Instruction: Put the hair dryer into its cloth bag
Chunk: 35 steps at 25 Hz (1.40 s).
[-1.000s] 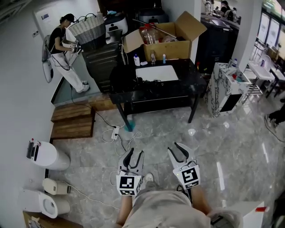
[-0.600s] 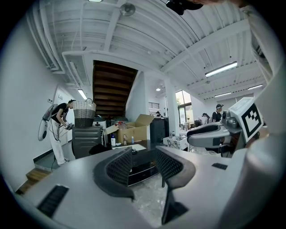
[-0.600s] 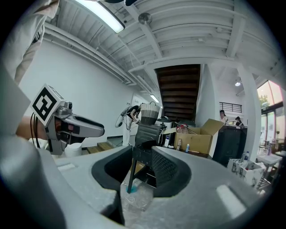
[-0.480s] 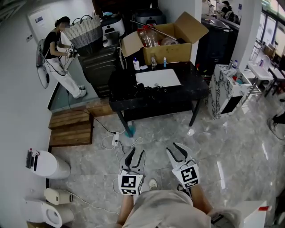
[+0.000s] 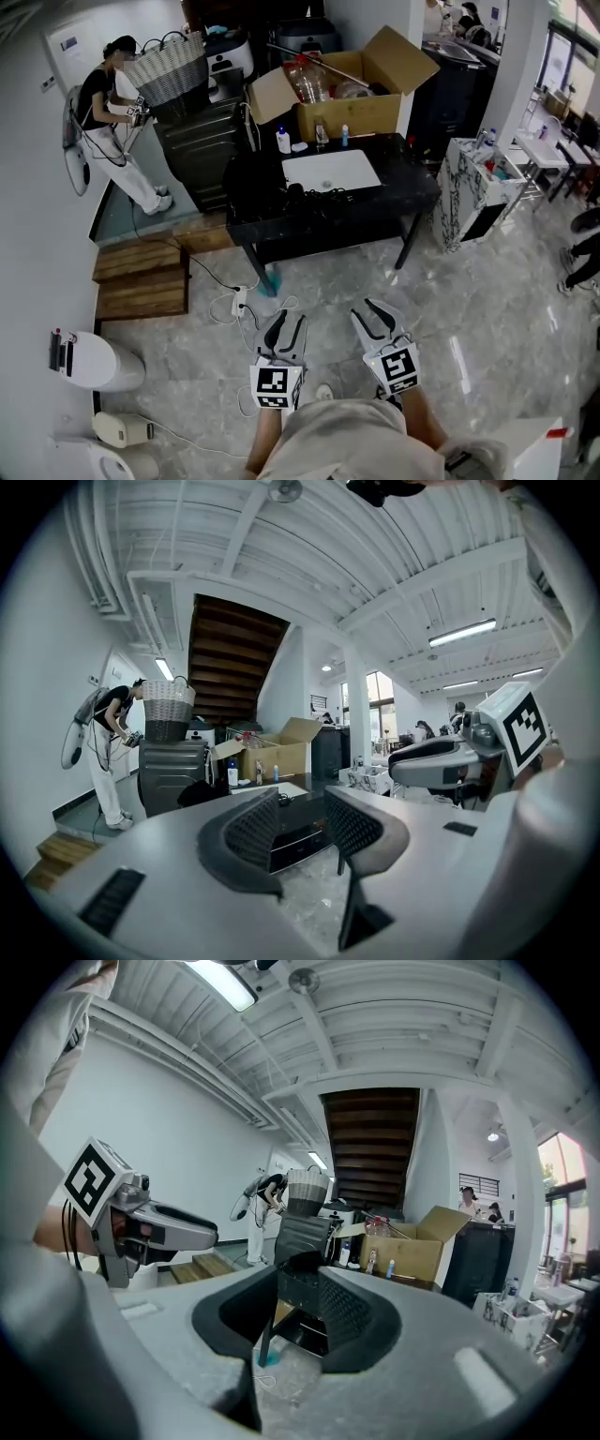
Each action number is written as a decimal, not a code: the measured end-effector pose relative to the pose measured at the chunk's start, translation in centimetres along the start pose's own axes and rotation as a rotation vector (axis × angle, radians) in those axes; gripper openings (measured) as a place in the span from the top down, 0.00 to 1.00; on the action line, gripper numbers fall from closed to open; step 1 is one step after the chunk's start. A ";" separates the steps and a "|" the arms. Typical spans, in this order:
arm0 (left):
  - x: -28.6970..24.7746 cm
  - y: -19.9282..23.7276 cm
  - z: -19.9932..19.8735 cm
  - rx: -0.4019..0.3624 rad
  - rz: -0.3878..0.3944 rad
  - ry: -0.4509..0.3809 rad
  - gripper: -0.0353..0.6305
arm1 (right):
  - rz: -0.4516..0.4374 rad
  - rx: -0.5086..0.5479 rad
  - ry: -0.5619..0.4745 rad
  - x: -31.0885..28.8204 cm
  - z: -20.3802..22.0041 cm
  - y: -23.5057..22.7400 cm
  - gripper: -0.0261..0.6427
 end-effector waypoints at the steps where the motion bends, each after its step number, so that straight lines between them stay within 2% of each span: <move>1: -0.2 0.4 0.1 0.004 0.003 -0.001 0.72 | 0.003 0.002 0.003 -0.4 0.0 0.1 0.78; 11: -1.8 2.9 0.3 0.024 0.012 -0.008 0.72 | 0.018 -0.033 0.028 -2.8 0.1 0.2 0.78; 21: -3.8 5.4 0.5 0.028 -0.015 0.001 0.73 | -0.015 -0.039 0.020 -7.0 0.1 -0.2 0.78; 25: -5.4 7.0 0.4 0.030 -0.034 0.000 0.73 | -0.032 -0.014 0.004 -9.6 0.1 -1.2 0.78; 35: -11.2 11.0 -0.6 0.041 -0.069 0.011 0.74 | -0.070 -0.032 0.022 -16.2 -0.4 -4.3 0.78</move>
Point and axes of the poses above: the fingertips, and each gripper's own axes: x backward along the fingers, y to its left, z out of its underside, the point moved 3 cm from there along x, backward along the fingers, and after that the axes turned 8 degrees about z, right-handed, at the moved point
